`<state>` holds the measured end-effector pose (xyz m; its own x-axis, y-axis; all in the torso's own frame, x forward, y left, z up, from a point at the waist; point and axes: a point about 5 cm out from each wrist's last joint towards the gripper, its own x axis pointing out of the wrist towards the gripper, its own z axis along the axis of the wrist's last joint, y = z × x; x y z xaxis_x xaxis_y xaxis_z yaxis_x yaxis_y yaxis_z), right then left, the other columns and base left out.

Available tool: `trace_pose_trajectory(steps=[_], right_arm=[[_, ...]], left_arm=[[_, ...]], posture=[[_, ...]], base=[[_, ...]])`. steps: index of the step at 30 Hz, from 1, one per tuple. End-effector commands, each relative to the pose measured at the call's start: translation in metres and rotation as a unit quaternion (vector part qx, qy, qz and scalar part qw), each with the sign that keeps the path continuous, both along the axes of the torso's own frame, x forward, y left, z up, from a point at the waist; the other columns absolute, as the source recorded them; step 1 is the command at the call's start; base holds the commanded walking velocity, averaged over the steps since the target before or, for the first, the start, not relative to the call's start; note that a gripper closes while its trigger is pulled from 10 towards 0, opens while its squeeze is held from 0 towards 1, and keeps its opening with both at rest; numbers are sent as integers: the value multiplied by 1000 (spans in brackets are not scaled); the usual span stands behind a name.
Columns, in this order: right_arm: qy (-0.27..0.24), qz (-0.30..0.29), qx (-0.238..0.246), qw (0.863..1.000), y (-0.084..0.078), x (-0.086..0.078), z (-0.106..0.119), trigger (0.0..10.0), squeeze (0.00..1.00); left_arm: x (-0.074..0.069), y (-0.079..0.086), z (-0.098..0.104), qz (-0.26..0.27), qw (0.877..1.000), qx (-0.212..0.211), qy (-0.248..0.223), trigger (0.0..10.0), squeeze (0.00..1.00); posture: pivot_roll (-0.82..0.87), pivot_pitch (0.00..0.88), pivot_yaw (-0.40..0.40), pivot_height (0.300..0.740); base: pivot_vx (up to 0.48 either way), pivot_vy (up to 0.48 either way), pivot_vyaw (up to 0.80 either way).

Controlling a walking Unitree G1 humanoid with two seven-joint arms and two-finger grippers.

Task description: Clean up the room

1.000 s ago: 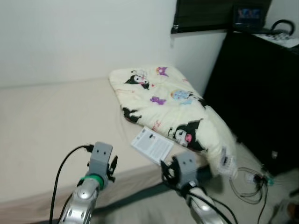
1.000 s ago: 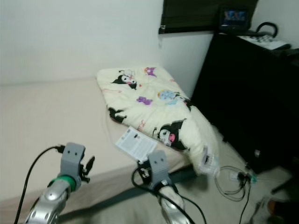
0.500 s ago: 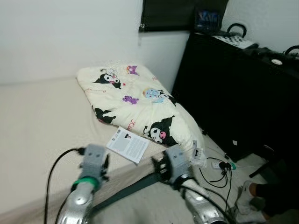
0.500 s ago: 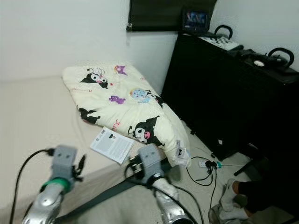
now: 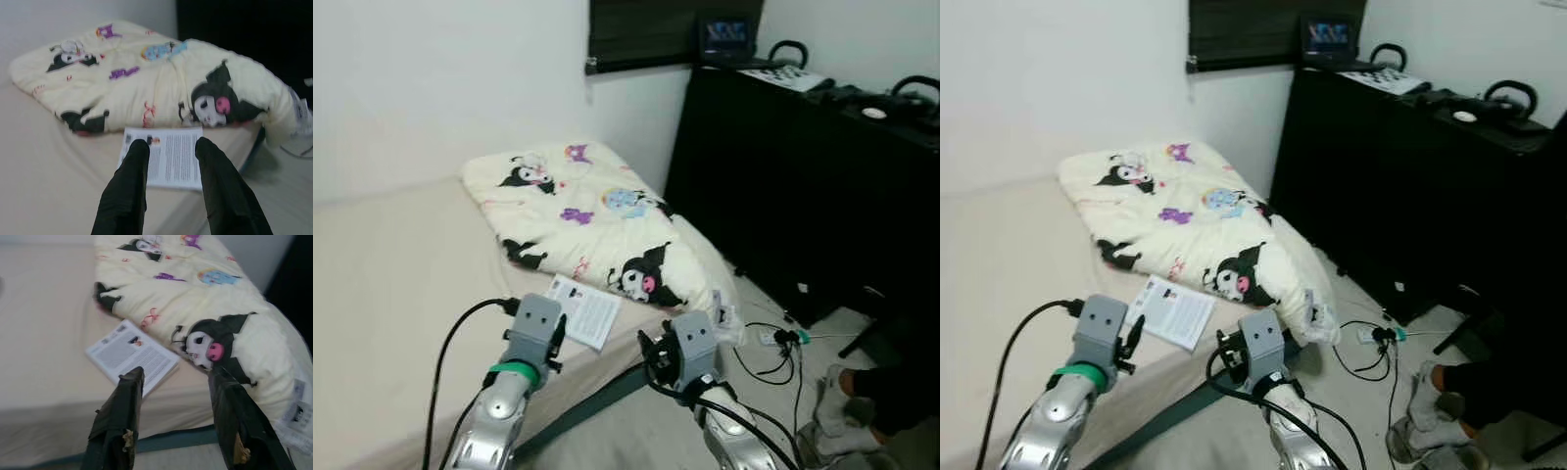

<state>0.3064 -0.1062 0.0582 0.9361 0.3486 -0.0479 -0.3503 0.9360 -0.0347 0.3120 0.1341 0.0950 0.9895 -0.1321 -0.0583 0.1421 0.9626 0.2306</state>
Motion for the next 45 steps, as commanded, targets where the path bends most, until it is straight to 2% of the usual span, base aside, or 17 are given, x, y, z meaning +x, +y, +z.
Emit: trace_pose_trajectory(steps=[1,17,30,37,45], right_arm=[[-4,2,5,1000,5,-2,0,10000,0],[-2,-1,2,1000,4,-1,0,10000,0],[8,-17,14,1000,2,-4,-4,10000,0],[19,-39,43,998,-1,-6,-7,10000,0],[21,-43,45,998,-2,-7,-9,10000,0]], left_arm=[[-3,6,-10,7,1000,3,17,10000,0],[1,7,-9,3,1000,6,17,10000,0],[0,4,-11,-13,1000,2,18,10000,0],[0,2,-12,-19,1000,0,20,10000,0],[0,-2,-12,-29,999,1,21,10000,0]], posture=[[-87,17,23,740],[-92,3,33,740],[-100,0,43,740],[-104,4,51,705],[-107,14,59,670]], base=[[379,0,0],[327,0,0],[0,0,0],[0,0,0],[0,0,0]])
